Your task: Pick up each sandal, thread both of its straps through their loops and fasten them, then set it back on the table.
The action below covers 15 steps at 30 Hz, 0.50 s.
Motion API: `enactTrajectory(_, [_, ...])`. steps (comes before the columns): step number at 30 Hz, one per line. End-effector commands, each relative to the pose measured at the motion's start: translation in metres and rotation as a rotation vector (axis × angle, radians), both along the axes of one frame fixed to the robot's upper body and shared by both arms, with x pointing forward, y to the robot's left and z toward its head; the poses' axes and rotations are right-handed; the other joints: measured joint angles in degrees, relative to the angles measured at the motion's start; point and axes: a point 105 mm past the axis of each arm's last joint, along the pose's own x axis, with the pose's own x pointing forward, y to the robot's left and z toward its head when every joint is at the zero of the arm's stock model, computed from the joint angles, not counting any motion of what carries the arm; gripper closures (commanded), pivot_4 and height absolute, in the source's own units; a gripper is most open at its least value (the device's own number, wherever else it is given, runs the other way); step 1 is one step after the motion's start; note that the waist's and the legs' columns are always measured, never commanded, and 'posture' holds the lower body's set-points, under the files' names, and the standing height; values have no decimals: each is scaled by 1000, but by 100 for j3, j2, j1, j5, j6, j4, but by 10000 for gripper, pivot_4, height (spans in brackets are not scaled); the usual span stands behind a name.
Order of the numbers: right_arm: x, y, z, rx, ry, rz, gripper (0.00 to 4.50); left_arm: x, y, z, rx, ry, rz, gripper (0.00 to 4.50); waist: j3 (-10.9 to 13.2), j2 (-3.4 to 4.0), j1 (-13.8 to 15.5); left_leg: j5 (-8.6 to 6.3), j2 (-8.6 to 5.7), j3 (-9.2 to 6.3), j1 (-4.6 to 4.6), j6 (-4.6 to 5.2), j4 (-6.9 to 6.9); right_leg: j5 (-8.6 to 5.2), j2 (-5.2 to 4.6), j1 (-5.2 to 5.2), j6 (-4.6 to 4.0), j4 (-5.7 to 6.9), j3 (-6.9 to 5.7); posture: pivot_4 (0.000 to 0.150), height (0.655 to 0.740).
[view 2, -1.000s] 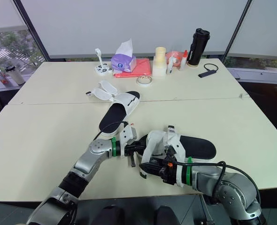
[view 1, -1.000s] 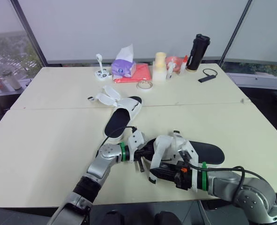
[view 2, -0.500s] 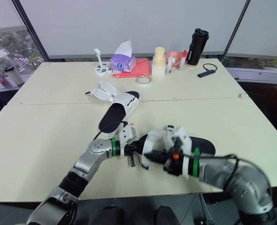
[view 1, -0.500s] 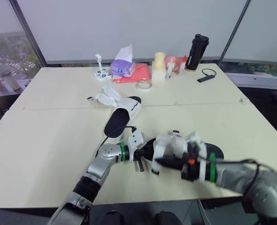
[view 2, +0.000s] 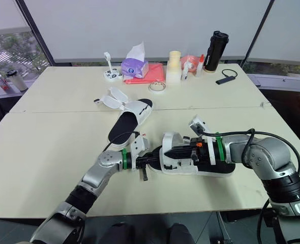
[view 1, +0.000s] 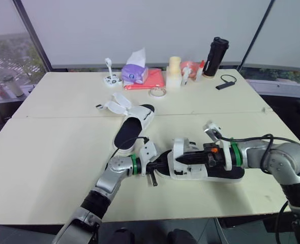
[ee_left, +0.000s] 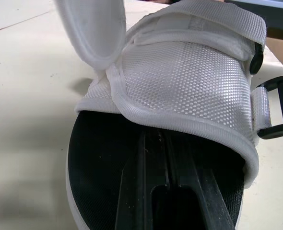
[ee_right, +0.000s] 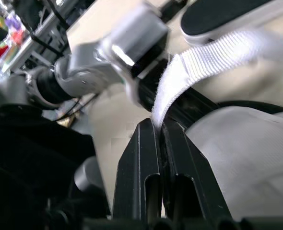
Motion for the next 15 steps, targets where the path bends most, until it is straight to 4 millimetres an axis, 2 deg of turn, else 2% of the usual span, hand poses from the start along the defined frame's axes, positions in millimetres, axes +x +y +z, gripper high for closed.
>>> enactTrajectory(1, [8,-3,8,-33,-96,48,43994,-3,30,-54,153,170,119,45000,-1,1,-2,0,0,-1,0,0,-2,0,0,-1,0,0,0,1500,7400])
enactTrajectory(5, [15,-5,9,-35,-111,58,43994,-3,31,-54,155,168,126,45000,-1,2,-4,0,1,-1,0,0,-5,0,1,-3,0,0,0,1500,7400])
enactTrajectory(11, [7,-9,4,-52,-73,97,43994,-2,32,-54,158,170,127,45000,-2,4,-7,0,1,-2,0,0,-6,0,-3,-3,0,0,0,1500,7400])
enactTrajectory(15, [9,-7,1,-37,-62,83,43994,-2,30,-54,159,171,124,45000,-2,4,-6,-1,1,-2,0,-1,-7,0,-7,-4,-1,0,6,1500,7400])
